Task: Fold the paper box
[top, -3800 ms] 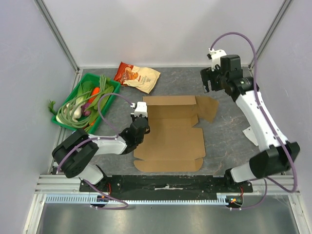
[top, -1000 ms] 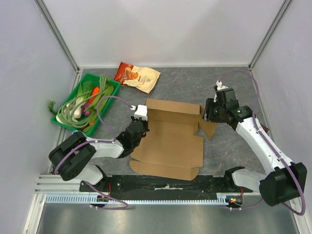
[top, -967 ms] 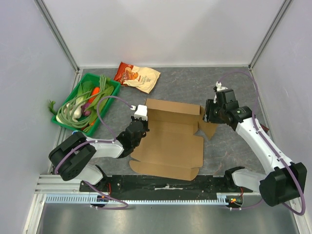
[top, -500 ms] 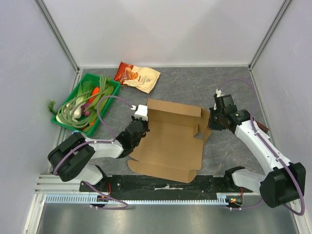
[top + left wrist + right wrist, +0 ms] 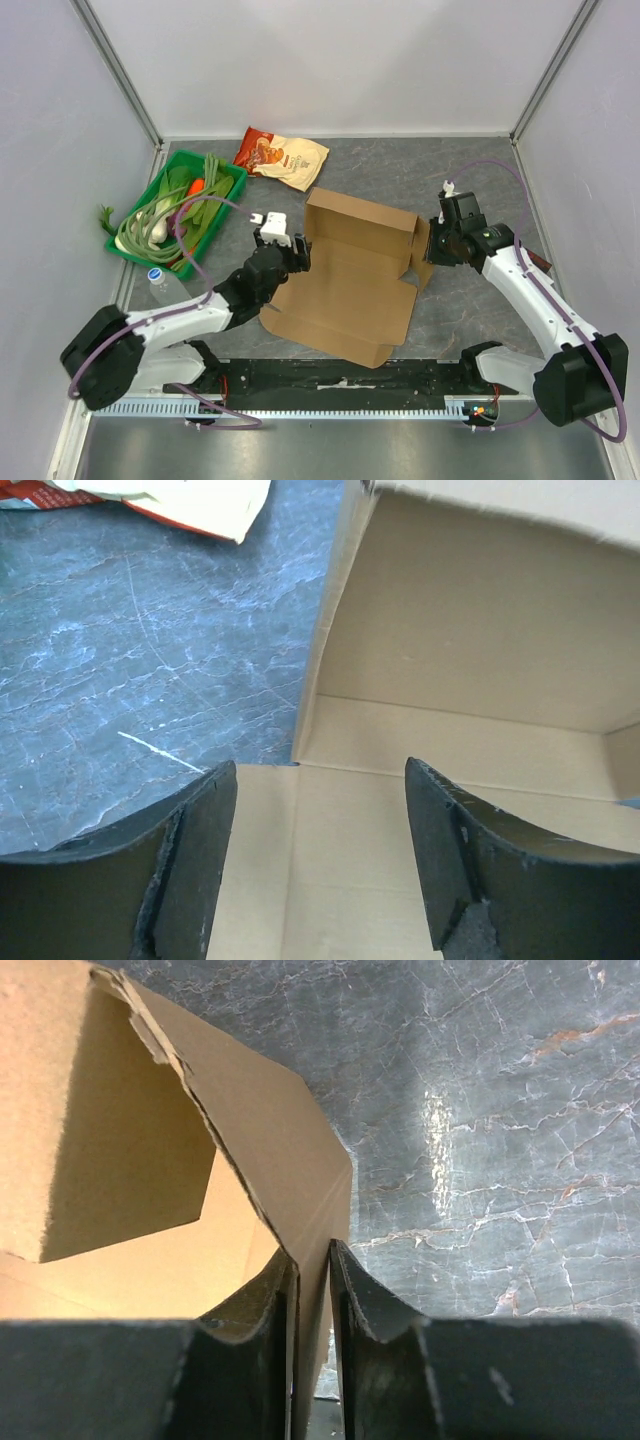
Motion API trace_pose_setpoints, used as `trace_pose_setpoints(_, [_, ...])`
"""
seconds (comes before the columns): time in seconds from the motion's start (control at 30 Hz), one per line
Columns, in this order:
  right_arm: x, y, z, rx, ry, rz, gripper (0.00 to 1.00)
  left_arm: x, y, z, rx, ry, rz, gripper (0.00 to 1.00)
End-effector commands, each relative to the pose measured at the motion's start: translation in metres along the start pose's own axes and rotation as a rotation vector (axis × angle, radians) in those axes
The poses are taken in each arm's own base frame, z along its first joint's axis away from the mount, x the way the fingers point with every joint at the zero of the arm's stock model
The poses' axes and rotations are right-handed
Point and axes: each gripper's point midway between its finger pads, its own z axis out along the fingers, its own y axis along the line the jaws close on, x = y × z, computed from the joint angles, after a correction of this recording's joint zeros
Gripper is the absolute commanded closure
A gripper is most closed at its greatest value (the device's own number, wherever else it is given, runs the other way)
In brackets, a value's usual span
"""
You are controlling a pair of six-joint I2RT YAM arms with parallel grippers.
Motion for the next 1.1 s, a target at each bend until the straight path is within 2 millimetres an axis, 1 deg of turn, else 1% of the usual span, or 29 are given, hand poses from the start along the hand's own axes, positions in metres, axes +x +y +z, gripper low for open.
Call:
trace_pose_setpoints(0.0, [-0.02,0.012,-0.011,-0.045,-0.091,-0.026,0.72,-0.007,-0.005,-0.03,0.05,0.026,-0.181,0.25])
trace_pose_setpoints(0.07, [-0.018,0.01,-0.011,-0.04,-0.09,-0.035,0.68,-0.006,-0.008,-0.039,0.087,0.037,-0.214,0.31])
trace_pose_setpoints(0.1, [-0.016,0.01,-0.011,-0.039,-0.086,-0.038,0.67,-0.004,-0.022,-0.046,0.159,0.054,-0.236,0.43])
trace_pose_setpoints(0.13, [-0.015,0.01,-0.011,-0.041,-0.089,-0.041,0.66,-0.001,-0.03,-0.049,0.2,0.066,-0.24,0.48])
trace_pose_setpoints(0.17, [-0.014,0.008,-0.012,-0.037,-0.091,-0.042,0.65,-0.007,-0.044,-0.051,0.261,0.041,-0.257,0.53])
trace_pose_setpoints(0.2, [-0.012,0.008,-0.013,-0.037,-0.089,-0.042,0.65,0.006,-0.064,-0.057,0.339,0.071,-0.234,0.6])
trace_pose_setpoints(0.23, [-0.01,0.008,-0.013,-0.037,-0.086,-0.044,0.64,0.009,-0.077,-0.059,0.384,0.071,-0.229,0.63])
trace_pose_setpoints(0.27, [-0.007,0.007,-0.013,-0.038,-0.079,-0.046,0.64,-0.001,-0.097,-0.062,0.47,0.034,-0.244,0.66])
trace_pose_setpoints(0.3, [-0.004,0.007,-0.014,-0.039,-0.073,-0.049,0.64,0.003,-0.117,-0.067,0.529,0.047,-0.224,0.72])
trace_pose_setpoints(0.33, [-0.004,0.007,-0.015,-0.039,-0.075,-0.054,0.64,0.019,-0.13,-0.066,0.555,0.081,-0.191,0.76])
trace_pose_setpoints(0.37, [0.001,0.003,-0.013,-0.029,-0.068,-0.056,0.64,0.022,-0.144,-0.067,0.594,0.074,-0.17,0.78])
trace_pose_setpoints(0.4, [0.003,0.003,-0.014,-0.028,-0.067,-0.059,0.64,0.013,-0.169,-0.075,0.663,0.039,-0.16,0.84])
trace_pose_setpoints(0.43, [0.005,0.001,-0.013,-0.025,-0.064,-0.061,0.64,0.033,-0.178,-0.069,0.673,0.083,-0.136,0.87])
trace_pose_setpoints(0.47, [0.01,-0.001,-0.01,-0.02,-0.05,-0.062,0.64,0.035,-0.191,-0.072,0.721,0.087,-0.131,0.88])
trace_pose_setpoints(0.5, [0.012,-0.001,-0.011,-0.022,-0.049,-0.064,0.64,0.025,-0.209,-0.076,0.774,0.042,-0.134,0.9])
trace_pose_setpoints(0.53, [0.013,-0.001,-0.011,-0.022,-0.049,-0.063,0.65,0.043,-0.217,-0.072,0.783,0.077,-0.106,0.91])
trace_pose_setpoints(0.57, [0.015,-0.002,-0.01,-0.024,-0.052,-0.061,0.65,0.046,-0.226,-0.073,0.811,0.078,-0.095,0.91])
trace_pose_setpoints(0.6, [0.016,-0.002,-0.01,-0.024,-0.054,-0.06,0.66,0.042,-0.24,-0.073,0.84,0.07,-0.094,0.92])
trace_pose_setpoints(0.63, [0.017,-0.002,-0.01,-0.023,-0.056,-0.059,0.66,0.045,-0.246,-0.073,0.856,0.072,-0.086,0.92])
trace_pose_setpoints(0.67, [0.017,-0.003,-0.009,-0.02,-0.058,-0.06,0.66,0.059,-0.251,-0.069,0.861,0.095,-0.065,0.92])
trace_pose_setpoints(0.7, [0.018,-0.003,-0.009,-0.019,-0.057,-0.06,0.67,0.056,-0.261,-0.069,0.875,0.086,-0.06,0.92])
trace_pose_setpoints(0.73, [0.018,-0.003,-0.009,-0.021,-0.06,-0.06,0.7,0.059,-0.265,-0.066,0.873,0.092,-0.058,0.92])
trace_pose_setpoints(0.77, [0.016,-0.001,-0.008,-0.025,-0.062,-0.056,0.72,0.073,-0.266,-0.061,0.864,0.119,-0.05,0.92])
trace_pose_setpoints(0.8, [0.016,0.0,-0.008,-0.03,-0.063,-0.055,0.75,0.073,-0.271,-0.061,0.873,0.113,-0.052,0.93])
trace_pose_setpoints(0.83, [0.014,0.003,-0.009,-0.038,-0.068,-0.05,0.8,0.077,-0.273,-0.058,0.866,0.111,-0.045,0.93])
trace_pose_setpoints(0.87, [0.01,0.006,-0.011,-0.046,-0.076,-0.04,0.81,0.086,-0.274,-0.053,0.85,0.122,-0.035,0.95])
trace_pose_setpoints(0.9, [0.008,0.008,-0.011,-0.051,-0.077,-0.035,0.82,0.089,-0.275,-0.051,0.847,0.129,-0.031,0.98])
trace_pose_setpoints(0.93, [0.007,0.009,-0.012,-0.054,-0.077,-0.033,0.84,0.096,-0.273,-0.05,0.836,0.149,-0.021,0.98])
trace_pose_setpoints(1.07, [0.005,0.016,-0.014,-0.066,-0.07,-0.014,0.85,0.099,-0.271,-0.042,0.784,0.174,-0.028,0.98])
